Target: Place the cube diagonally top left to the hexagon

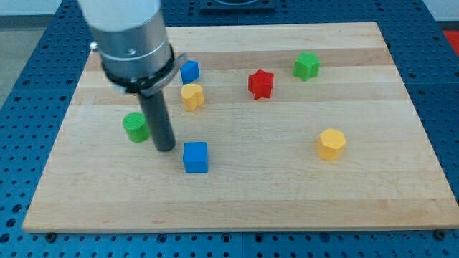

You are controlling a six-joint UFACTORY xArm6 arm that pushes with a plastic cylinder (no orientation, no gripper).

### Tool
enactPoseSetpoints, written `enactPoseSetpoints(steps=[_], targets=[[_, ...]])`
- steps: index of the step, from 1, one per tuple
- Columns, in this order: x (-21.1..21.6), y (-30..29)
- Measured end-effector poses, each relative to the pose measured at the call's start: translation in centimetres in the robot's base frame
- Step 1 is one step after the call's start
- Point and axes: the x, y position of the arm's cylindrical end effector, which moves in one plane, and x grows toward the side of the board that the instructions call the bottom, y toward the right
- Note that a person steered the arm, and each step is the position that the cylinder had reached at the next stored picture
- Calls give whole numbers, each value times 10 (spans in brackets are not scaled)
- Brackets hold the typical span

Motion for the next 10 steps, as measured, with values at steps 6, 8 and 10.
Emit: enactPoseSetpoints(steps=[6,8,10], targets=[[33,43],[32,52],[18,67]])
